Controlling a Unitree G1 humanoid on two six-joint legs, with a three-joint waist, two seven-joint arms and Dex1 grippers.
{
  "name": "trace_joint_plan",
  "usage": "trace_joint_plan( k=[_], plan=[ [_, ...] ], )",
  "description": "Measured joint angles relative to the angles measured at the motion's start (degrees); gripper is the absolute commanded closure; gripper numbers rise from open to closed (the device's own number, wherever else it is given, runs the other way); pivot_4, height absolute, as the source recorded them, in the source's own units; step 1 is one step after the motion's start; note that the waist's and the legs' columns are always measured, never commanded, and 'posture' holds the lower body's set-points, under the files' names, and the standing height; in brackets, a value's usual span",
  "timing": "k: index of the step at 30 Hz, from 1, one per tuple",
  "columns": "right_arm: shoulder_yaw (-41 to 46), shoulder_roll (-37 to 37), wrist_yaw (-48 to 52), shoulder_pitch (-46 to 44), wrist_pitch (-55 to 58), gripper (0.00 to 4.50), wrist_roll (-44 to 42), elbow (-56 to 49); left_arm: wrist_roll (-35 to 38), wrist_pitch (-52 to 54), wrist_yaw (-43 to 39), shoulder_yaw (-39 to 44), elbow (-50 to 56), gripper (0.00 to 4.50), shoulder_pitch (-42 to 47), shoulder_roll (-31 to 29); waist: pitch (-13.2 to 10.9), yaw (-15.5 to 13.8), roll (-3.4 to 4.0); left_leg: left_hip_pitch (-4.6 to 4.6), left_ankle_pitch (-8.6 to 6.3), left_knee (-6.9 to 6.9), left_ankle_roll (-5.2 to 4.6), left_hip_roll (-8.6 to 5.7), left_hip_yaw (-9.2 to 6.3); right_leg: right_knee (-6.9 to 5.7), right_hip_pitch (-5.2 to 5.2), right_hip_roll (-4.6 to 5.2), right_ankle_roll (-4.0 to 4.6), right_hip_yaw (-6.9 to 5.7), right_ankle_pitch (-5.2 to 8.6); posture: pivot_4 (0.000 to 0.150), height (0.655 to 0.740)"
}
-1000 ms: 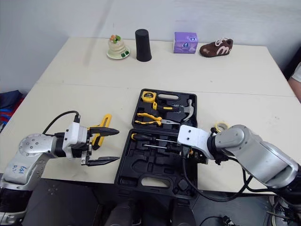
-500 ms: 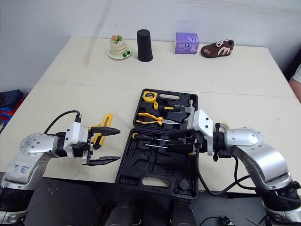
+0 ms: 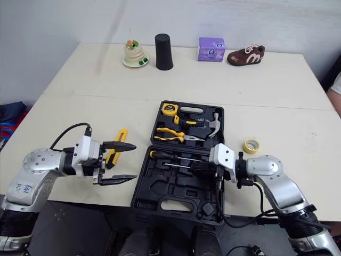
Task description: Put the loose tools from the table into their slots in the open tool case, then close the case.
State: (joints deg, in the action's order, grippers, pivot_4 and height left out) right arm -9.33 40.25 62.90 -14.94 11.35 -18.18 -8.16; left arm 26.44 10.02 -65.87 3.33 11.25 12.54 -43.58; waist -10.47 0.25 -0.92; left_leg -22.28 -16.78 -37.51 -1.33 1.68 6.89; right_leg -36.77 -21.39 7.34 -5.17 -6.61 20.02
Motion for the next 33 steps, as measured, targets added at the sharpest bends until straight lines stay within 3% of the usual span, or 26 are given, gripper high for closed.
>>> trace_joint_plan(
  k=[16,21,25,28,33],
  plan=[
    [-3.9,-0.3,-2.4,-3.5,7.6,4.43,4.6,-3.8,0.0,2.5,1.2,0.0,1.9,0.0,0.0,-0.3,0.2,0.9,-0.29,0.35,0.02,0.14,0.11,0.07,-0.05,-0.05,0.24,0.02,0.05,0.05,0.03,0.15,0.738],
    [0.4,-2.4,-0.3,2.1,6.5,4.43,-1.7,-4.0,0.0,2.4,2.8,0.3,2.1,0.0,-0.4,-0.3,0.1,0.9,-0.17,0.1,0.02,0.2,0.11,0.02,-0.06,-0.05,0.01,0.03,0.05,0.02,0.03,0.15,0.738],
    [10.9,0.6,1.9,8.1,3.3,4.43,-7.1,-6.4,-1.3,0.5,5.1,2.5,0.7,0.0,-2.5,-0.1,0.0,0.3,-0.1,0.01,0.02,0.1,-0.03,-0.05,-0.02,0.02,0.02,0.08,0.0,0.0,0.0,0.15,0.738],
    [22.8,3.7,0.0,13.2,8.1,3.54,-14.5,-10.2,-2.4,-2.1,7.4,7.3,-4.0,0.0,-4.6,-0.1,0.0,0.0,-0.09,0.07,0.0,0.17,-0.06,-0.02,-0.04,0.14,0.05,0.08,0.0,-0.01,0.0,0.15,0.738],
    [40.5,6.1,0.3,26.3,-0.7,1.01,-10.2,-5.5,-4.8,-8.1,11.5,17.5,-16.2,0.0,-10.0,-1.5,0.0,-0.4,-0.1,0.09,-0.04,0.38,-0.03,-0.03,-0.03,0.3,0.03,0.07,0.01,-0.07,0.0,0.15,0.738]
  ],
)
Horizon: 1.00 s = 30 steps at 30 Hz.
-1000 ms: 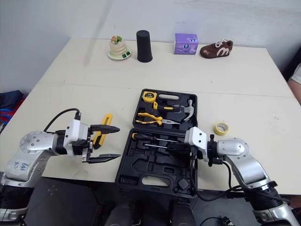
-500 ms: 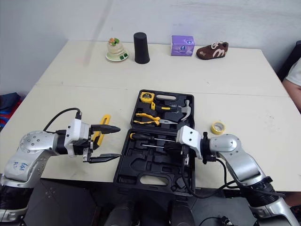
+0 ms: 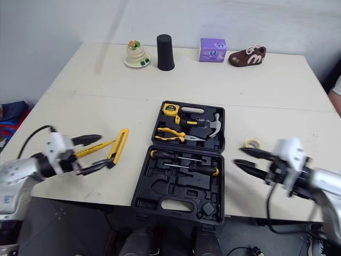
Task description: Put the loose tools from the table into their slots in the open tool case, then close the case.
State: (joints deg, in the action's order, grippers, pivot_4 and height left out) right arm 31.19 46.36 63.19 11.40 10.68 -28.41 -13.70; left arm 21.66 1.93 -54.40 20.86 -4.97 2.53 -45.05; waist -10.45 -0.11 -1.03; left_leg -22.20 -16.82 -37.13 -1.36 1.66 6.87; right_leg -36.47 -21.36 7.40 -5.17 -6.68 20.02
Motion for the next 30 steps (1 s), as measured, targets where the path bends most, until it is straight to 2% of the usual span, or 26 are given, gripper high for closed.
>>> trace_joint_plan(
  k=[2,4,9,14,17,22,26,30],
  plan=[
    [5.7,0.0,0.8,4.2,-5.0,0.02,2.2,4.0,-1.0,-2.6,0.9,3.5,-5.4,0.0,-1.8,-1.3,0.0,0.0,0.0,0.0,-0.04,0.0,-0.05,-0.02,0.06,0.04,0.0,0.02,0.0,0.02,0.0,0.15,0.738],
    [10.2,-0.1,0.8,6.7,-9.9,0.02,3.8,8.4,-2.1,-5.3,2.7,6.2,-10.3,0.0,-2.2,-2.2,0.0,0.1,-0.01,0.01,-0.1,-0.03,-0.13,-0.02,0.09,0.06,0.01,0.04,-0.06,0.06,-0.03,0.15,0.738],
    [19.9,-0.3,-4.3,11.5,-25.2,0.02,9.6,27.0,-6.4,-10.7,14.6,13.9,-24.7,0.0,-1.0,-6.1,0.0,0.2,-0.06,0.08,-0.29,0.09,-0.26,0.0,0.08,0.07,-0.02,0.06,-0.07,0.07,-0.04,0.15,0.738],
    [23.7,-0.3,-11.7,15.1,-34.8,0.02,12.7,44.7,-6.5,-10.7,16.5,14.4,-31.1,0.0,-2.4,-6.8,0.0,0.4,-0.02,0.14,-0.18,0.11,0.09,0.01,0.16,0.04,-0.03,0.07,-0.04,0.16,-0.02,0.15,0.738],
    [24.2,-0.3,-12.6,15.8,-36.9,0.02,12.3,49.2,-6.5,-10.2,16.8,14.4,-31.9,0.0,-3.1,-6.8,0.0,0.5,-0.03,0.17,-0.29,0.08,0.34,0.05,0.16,0.0,-0.02,0.07,-0.03,0.19,-0.02,0.15,0.738],
    [21.4,-0.3,-9.9,13.2,-34.4,0.02,7.5,46.4,-5.1,-10.1,13.6,12.6,-26.5,0.0,-1.3,-6.5,-0.1,1.3,0.04,0.61,-0.37,0.17,0.3,0.06,0.17,-0.03,0.35,0.09,0.0,0.28,-0.01,0.15,0.738],
    [15.9,-2.6,-7.0,12.9,-24.9,0.02,1.3,31.4,-3.3,-7.0,9.1,9.6,-19.9,0.0,0.4,-6.4,0.0,1.7,0.11,0.72,-0.3,0.43,0.49,0.09,0.16,-0.04,0.34,0.08,0.14,0.25,0.07,0.15,0.738],
    [11.1,-4.7,-8.2,11.4,-16.4,0.02,-3.4,18.6,-2.5,-3.3,5.5,5.5,-14.1,0.0,1.5,-6.2,-0.1,1.7,0.17,0.72,-0.08,0.56,0.37,0.05,0.22,-0.05,0.3,0.07,0.15,0.26,0.08,0.15,0.738]
  ],
)
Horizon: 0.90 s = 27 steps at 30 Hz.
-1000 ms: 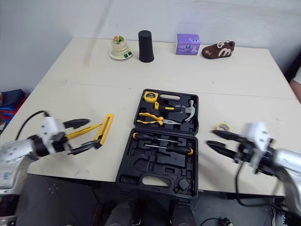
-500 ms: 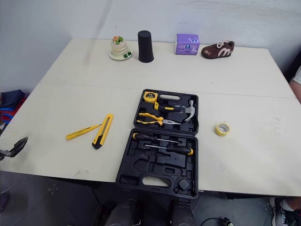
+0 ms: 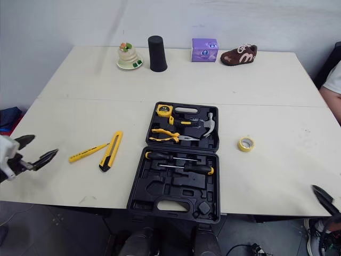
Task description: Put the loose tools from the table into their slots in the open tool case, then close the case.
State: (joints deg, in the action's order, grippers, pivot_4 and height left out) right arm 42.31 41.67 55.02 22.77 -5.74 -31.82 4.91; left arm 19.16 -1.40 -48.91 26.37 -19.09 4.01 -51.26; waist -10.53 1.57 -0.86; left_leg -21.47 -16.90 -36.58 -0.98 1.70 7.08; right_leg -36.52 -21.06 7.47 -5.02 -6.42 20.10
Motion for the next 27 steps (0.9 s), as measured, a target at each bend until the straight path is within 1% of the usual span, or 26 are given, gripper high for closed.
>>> trace_joint_plan(
  k=[3,6,9,12,15,18,25,27],
  plan=[
    [-2.7,-1.7,0.4,-2.6,1.6,0.02,-4.0,-10.5,1.3,5.8,-4.9,-4.5,3.2,0.0,1.5,-0.2,0.0,-0.1,0.01,0.02,0.0,0.0,-0.01,0.0,0.0,-0.01,0.02,-0.02,0.0,0.0,0.0,0.15,0.738],
    [-5.5,-1.3,1.9,-4.1,4.4,0.02,-6.9,-17.8,0.7,9.4,-9.4,-9.3,2.0,0.0,4.3,-1.4,0.0,-0.1,0.0,0.01,0.06,0.0,-0.07,0.0,0.0,-0.03,0.0,-0.06,0.0,-0.01,0.0,0.15,0.738],
    [-10.8,-0.3,3.2,-7.5,8.4,0.02,-10.5,-24.5,-3.1,8.9,-12.5,-14.7,-7.6,0.0,13.0,-1.7,0.0,-0.5,-0.02,-0.02,0.13,-0.04,-0.17,-0.04,0.0,-0.07,-0.02,-0.07,0.0,-0.05,0.0,0.15,0.738],
    [-15.8,0.2,4.2,-10.7,10.2,0.02,-11.8,-30.6,-6.1,5.7,-14.8,-17.6,-15.7,0.0,19.6,-1.7,0.0,-0.9,-0.05,-0.06,0.11,-0.06,-0.14,-0.04,0.01,-0.14,-0.09,-0.07,-0.01,-0.06,0.0,0.15,0.738],
    [-18.8,0.2,4.4,-12.1,11.1,0.02,-11.6,-32.4,-7.4,4.2,-17.5,-19.2,-20.8,0.0,22.8,-1.7,0.0,-1.2,-0.08,-0.18,0.09,-0.26,-0.16,-0.03,0.16,-0.39,-0.21,-0.09,-0.01,-0.05,0.0,0.15,0.738],
    [-21.6,0.0,4.1,-14.3,11.7,0.02,-11.6,-34.1,-8.6,2.1,-21.3,-21.0,-26.2,0.0,26.7,-1.6,0.0,-1.4,-0.08,-0.61,0.02,-0.74,-0.33,-0.04,0.18,-0.48,-0.47,-0.08,-0.07,-0.11,-0.03,0.15,0.738],
    [-23.3,-0.1,5.3,-14.7,11.9,0.02,-11.5,-36.2,-10.3,-4.0,-23.5,-21.9,-31.1,0.0,29.5,-0.3,0.0,-1.6,-0.14,-0.67,-0.08,-0.97,-0.51,-0.08,0.13,-0.39,-0.43,0.01,-0.2,-0.1,-0.11,0.15,0.738],
    [-23.5,-0.1,5.5,-14.7,11.9,0.0,-11.5,-36.2,-10.4,-4.9,-23.7,-21.9,-31.1,0.53,29.5,0.2,0.0,-1.7,-0.15,-0.67,-0.08,-0.97,-0.51,-0.09,0.12,-0.41,-0.43,0.02,-0.2,-0.1,-0.11,0.15,0.738]
  ],
)
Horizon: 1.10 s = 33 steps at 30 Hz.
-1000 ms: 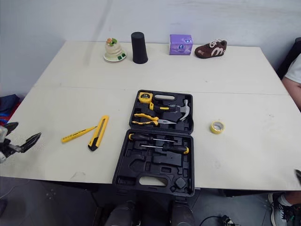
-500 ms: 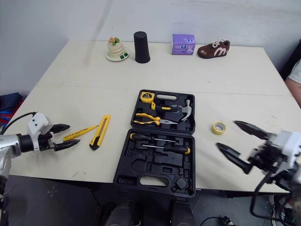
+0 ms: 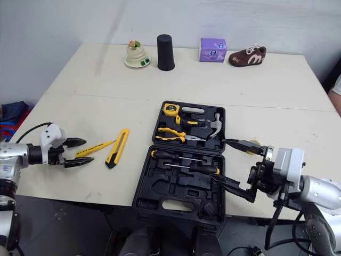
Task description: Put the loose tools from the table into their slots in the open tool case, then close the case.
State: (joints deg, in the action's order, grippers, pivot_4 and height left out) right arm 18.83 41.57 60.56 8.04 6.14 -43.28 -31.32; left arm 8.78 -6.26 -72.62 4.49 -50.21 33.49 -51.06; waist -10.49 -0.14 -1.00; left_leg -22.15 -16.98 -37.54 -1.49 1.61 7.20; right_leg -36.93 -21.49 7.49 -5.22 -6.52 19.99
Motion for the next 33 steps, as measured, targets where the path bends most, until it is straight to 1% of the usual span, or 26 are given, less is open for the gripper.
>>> trace_joint_plan(
  k=[2,5,6,7,8,17,19,22,24,26,28,29,30,32,33],
  plan=[
    [-0.3,0.0,0.0,-0.2,0.0,0.0,0.0,0.0,0.1,-0.7,-0.1,0.1,0.1,1.26,0.0,1.0,0.0,0.0,0.0,0.0,0.0,-0.02,0.0,-0.01,-0.01,-0.01,0.01,0.01,0.0,0.0,0.0,0.15,0.738],
    [-0.4,0.0,0.0,-0.2,0.0,0.0,0.0,0.0,0.3,-0.8,-0.8,0.1,0.2,2.76,0.0,1.4,0.0,0.1,-0.01,0.0,0.0,-0.02,0.0,-0.01,0.0,-0.02,0.01,0.0,0.0,-0.01,0.0,0.15,0.738],
    [-0.4,0.0,0.1,-0.2,0.0,0.0,0.1,0.0,0.3,-0.8,-1.0,0.1,0.2,3.18,0.0,1.5,0.0,0.1,-0.01,0.0,0.0,-0.02,0.0,-0.01,0.0,-0.02,0.01,-0.01,0.0,-0.01,0.0,0.15,0.738],
    [-0.4,0.0,0.1,-0.2,0.0,0.0,0.2,0.0,0.4,-0.7,-1.4,0.1,0.2,3.73,-0.1,1.5,0.0,0.2,-0.01,0.0,0.0,-0.02,0.0,0.0,0.0,-0.02,0.01,-0.01,0.0,-0.01,0.0,0.15,0.738],
    [-0.4,0.0,0.1,-0.2,0.0,0.0,0.2,0.0,0.5,-0.6,-1.7,0.2,0.2,3.94,-0.1,1.6,0.0,0.2,-0.01,0.0,0.0,-0.02,0.0,0.0,0.0,-0.03,0.01,-0.02,0.0,-0.01,0.0,0.15,0.738],
    [-0.5,0.0,0.2,-0.8,0.0,0.0,1.8,0.1,1.2,-1.4,-2.1,1.6,0.6,3.93,-1.3,1.5,0.0,0.2,-0.01,0.0,0.0,-0.03,0.0,0.02,-0.01,-0.03,0.0,-0.02,0.0,-0.01,0.0,0.15,0.738],
    [-0.5,0.0,0.4,0.2,-0.5,0.0,2.7,0.2,2.1,-1.7,-1.8,2.9,3.3,3.93,-2.6,1.1,0.0,0.3,-0.12,-0.05,0.01,-0.03,0.03,0.05,-0.05,-0.05,-0.01,-0.04,0.0,-0.04,0.0,0.15,0.738],
    [-0.2,0.1,1.3,2.0,-1.2,0.0,3.7,0.7,4.9,-0.2,-1.8,5.9,11.2,3.93,-3.9,-0.3,-0.1,0.3,-0.31,-0.12,0.02,-0.06,0.04,0.05,-0.11,-0.08,0.01,-0.04,0.0,-0.11,0.0,0.15,0.738],
    [0.4,0.4,1.7,2.6,-1.2,0.0,4.0,1.3,7.1,1.9,-2.9,6.7,18.9,3.93,-5.5,-1.0,-0.1,0.3,-0.3,-0.09,0.01,-0.08,0.01,0.01,-0.11,-0.08,0.08,0.0,-0.03,-0.08,-0.02,0.15,0.738],
    [1.2,0.9,2.2,2.7,-1.2,0.0,4.3,2.2,9.6,5.7,-3.8,6.4,28.8,3.93,-7.7,-1.1,-0.1,0.2,-0.31,-0.1,0.0,-0.15,-0.01,0.01,-0.15,-0.04,0.11,0.01,-0.05,-0.09,-0.03,0.15,0.738],
    [1.9,1.3,2.7,3.1,-1.2,0.0,4.4,2.8,10.6,9.8,-3.9,4.5,36.2,3.93,-8.2,-0.8,-0.1,0.0,-0.32,-0.12,0.0,-0.2,-0.01,0.02,-0.22,0.01,0.14,0.0,-0.05,-0.12,-0.03,0.15,0.738],
    [2.0,2.0,3.3,3.4,-1.1,0.0,4.4,3.4,11.4,13.5,-3.7,2.0,42.0,3.93,-7.6,-0.3,-0.1,-0.1,-0.33,-0.12,0.0,-0.21,-0.01,0.01,-0.24,0.04,0.17,-0.01,-0.05,-0.13,-0.03,0.15,0.738],
    [2.0,2.1,3.5,3.5,-1.1,0.0,4.4,3.6,11.6,14.6,-3.7,1.1,43.8,3.93,-7.3,0.1,-0.1,-0.1,-0.33,-0.11,0.0,-0.21,-0.01,0.01,-0.24,0.05,0.18,-0.01,-0.05,-0.12,-0.03,0.15,0.738],
    [2.1,2.8,4.7,4.1,-1.1,0.0,5.0,4.7,11.7,19.8,-2.9,-4.1,50.7,3.93,-4.8,2.5,-0.1,-0.1,-0.32,-0.11,0.0,-0.22,-0.01,0.0,-0.22,0.05,0.19,-0.06,-0.05,-0.1,-0.03,0.15,0.738],
    [2.1,3.0,4.8,4.2,-1.1,0.0,5.2,4.8,11.6,20.9,-2.8,-5.7,52.3,3.93,-4.1,3.2,-0.1,-0.1,-0.32,-0.11,0.0,-0.22,0.0,0.01,-0.21,0.03,0.19,-0.07,-0.05,-0.1,-0.03,0.15,0.738]
  ],
)
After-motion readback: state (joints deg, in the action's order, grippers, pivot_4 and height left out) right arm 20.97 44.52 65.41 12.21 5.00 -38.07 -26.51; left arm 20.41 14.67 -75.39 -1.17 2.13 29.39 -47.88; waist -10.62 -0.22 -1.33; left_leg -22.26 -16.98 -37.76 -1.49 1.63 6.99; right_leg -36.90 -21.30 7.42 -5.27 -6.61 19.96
